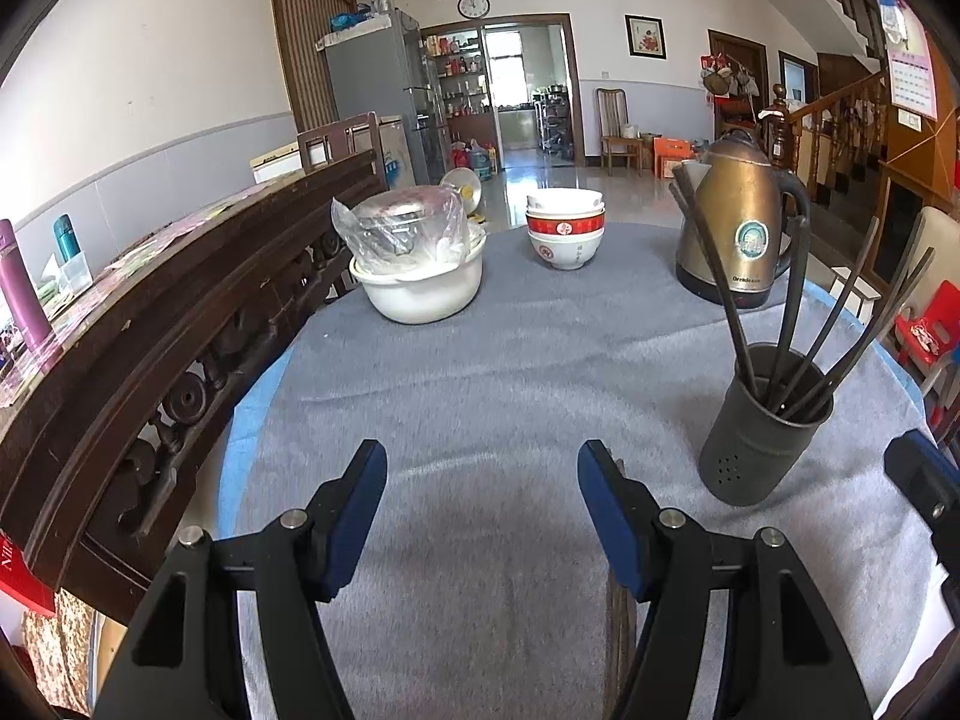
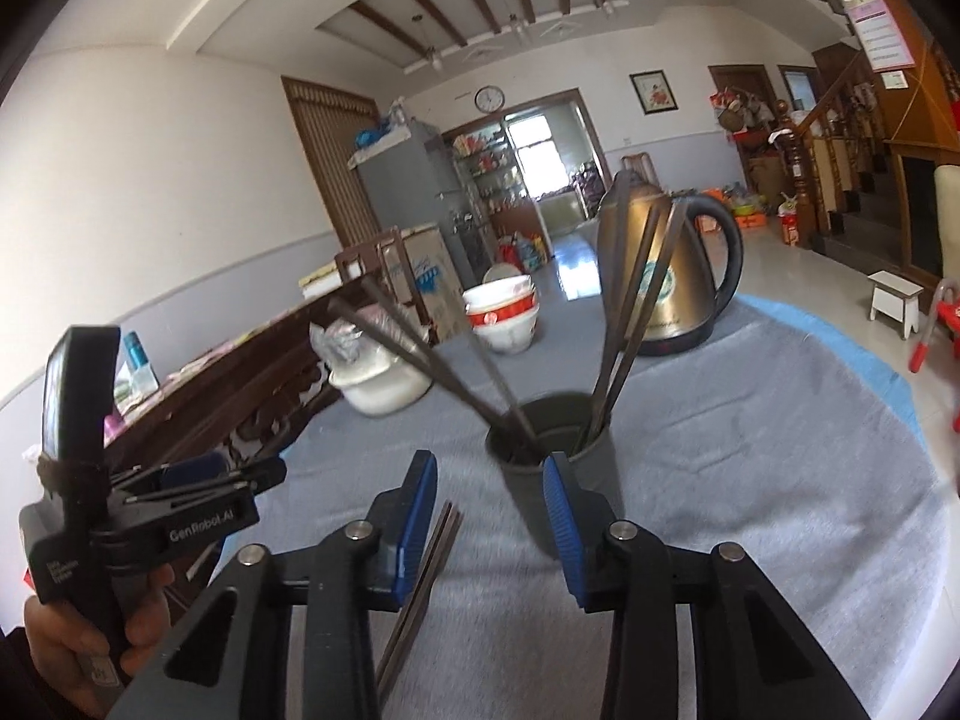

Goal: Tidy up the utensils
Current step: 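Pull both open grippers back toward the chopsticks on the cloth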

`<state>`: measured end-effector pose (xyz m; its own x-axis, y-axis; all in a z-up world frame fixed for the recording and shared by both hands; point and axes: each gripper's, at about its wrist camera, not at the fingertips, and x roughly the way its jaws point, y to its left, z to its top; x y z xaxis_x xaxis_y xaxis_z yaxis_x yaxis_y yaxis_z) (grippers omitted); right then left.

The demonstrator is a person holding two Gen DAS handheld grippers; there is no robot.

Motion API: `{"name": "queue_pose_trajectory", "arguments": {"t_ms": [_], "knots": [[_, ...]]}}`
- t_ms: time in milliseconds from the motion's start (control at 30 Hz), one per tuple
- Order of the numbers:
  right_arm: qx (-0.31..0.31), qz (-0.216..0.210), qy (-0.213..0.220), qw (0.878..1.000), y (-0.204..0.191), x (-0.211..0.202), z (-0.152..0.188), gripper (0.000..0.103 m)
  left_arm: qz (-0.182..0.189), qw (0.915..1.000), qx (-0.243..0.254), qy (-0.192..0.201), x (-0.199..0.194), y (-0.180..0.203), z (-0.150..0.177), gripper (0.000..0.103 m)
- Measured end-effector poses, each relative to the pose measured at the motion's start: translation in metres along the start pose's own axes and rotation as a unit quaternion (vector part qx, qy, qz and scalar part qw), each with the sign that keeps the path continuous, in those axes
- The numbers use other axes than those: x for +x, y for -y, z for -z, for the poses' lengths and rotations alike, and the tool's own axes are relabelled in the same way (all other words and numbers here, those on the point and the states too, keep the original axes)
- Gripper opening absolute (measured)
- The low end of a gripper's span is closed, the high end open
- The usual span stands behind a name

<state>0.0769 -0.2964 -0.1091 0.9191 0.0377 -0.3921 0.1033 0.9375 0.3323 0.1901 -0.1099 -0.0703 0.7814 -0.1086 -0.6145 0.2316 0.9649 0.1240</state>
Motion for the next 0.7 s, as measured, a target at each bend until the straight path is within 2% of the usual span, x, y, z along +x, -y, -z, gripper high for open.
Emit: {"name": "queue_pose_trajectory", "arguments": {"t_ms": [300, 700], "knots": [[-0.013, -0.001, -0.034, 0.999, -0.010, 0.012, 0.010, 0.041, 0.004, 0.9999, -0.009, -0.011, 0.004, -0.008, 0.007, 0.067], [-0.023, 0.000, -0.051, 0.998, -0.016, 0.017, 0.019, 0.041, 0.006, 0.9995, -0.021, -0.020, 0.006, -0.018, 0.013, 0.067]]}}
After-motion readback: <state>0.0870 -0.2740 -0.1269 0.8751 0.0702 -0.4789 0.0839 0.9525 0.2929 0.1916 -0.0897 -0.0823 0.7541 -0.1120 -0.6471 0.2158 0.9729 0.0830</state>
